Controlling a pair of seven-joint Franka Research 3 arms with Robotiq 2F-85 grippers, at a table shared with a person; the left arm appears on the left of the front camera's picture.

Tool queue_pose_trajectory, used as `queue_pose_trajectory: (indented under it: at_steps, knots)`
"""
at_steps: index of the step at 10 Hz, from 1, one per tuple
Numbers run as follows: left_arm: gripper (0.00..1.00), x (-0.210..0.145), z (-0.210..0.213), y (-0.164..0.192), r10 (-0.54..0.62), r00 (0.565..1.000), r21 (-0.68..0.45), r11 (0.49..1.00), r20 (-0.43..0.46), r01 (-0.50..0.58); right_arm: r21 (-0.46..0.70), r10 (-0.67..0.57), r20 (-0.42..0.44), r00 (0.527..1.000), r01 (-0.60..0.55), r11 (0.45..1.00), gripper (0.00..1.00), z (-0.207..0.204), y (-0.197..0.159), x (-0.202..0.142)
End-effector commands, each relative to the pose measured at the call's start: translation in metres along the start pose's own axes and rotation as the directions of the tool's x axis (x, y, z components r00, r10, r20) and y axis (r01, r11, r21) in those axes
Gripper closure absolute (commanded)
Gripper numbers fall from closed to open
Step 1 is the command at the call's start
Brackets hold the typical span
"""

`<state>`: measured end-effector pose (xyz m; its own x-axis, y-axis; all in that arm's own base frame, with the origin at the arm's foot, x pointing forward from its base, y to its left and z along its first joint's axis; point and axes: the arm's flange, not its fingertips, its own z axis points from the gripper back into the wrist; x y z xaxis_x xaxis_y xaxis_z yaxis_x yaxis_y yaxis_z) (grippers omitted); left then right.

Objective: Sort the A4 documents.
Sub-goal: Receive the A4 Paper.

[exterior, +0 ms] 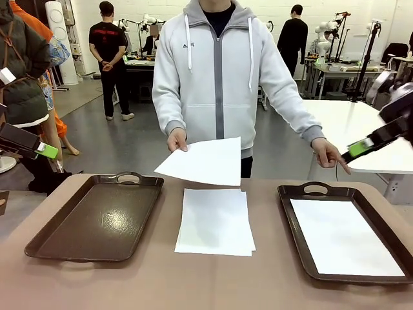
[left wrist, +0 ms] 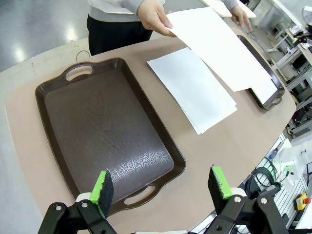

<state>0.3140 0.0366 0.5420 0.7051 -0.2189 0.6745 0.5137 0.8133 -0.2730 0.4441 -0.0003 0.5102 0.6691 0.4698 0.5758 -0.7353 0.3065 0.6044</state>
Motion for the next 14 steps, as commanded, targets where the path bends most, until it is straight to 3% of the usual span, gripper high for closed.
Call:
queue_pose_trajectory:
  at_steps: [1,2,4,7,10,14]
  knots:
    - [0.0,0.0,0.0,0.001,-0.006,1.0,-0.02,1.0,0.005,0.006,0.174,-0.147,0.031,0.989,0.139,0.975,0.0,-0.028,-0.034,0.028]
    - [0.0,0.0,0.0,0.001,-0.006,1.0,-0.02,1.0,0.005,0.006,0.198,-0.198,0.076,0.977,0.18,0.964,0.0,-0.043,-0.043,0.036]
    - [0.0,0.0,0.0,0.001,-0.006,1.0,-0.02,1.0,0.005,0.006,0.318,-0.375,0.201,0.905,0.302,0.899,0.0,-0.072,-0.062,0.049]
    - [0.0,0.0,0.0,0.001,-0.006,1.0,-0.02,1.0,0.005,0.006,0.325,-0.494,0.302,0.815,0.399,0.857,0.0,-0.113,-0.082,0.06]
    - [0.0,0.0,0.0,0.001,-0.006,1.0,-0.02,1.0,0.005,0.006,0.365,-0.643,0.22,0.733,0.55,0.752,0.0,-0.146,-0.095,0.065]
    - [0.0,0.0,0.0,0.001,-0.006,1.0,-0.02,1.0,0.005,0.006,0.456,-0.747,0.07,0.662,0.645,0.614,0.0,-0.179,-0.103,0.076]
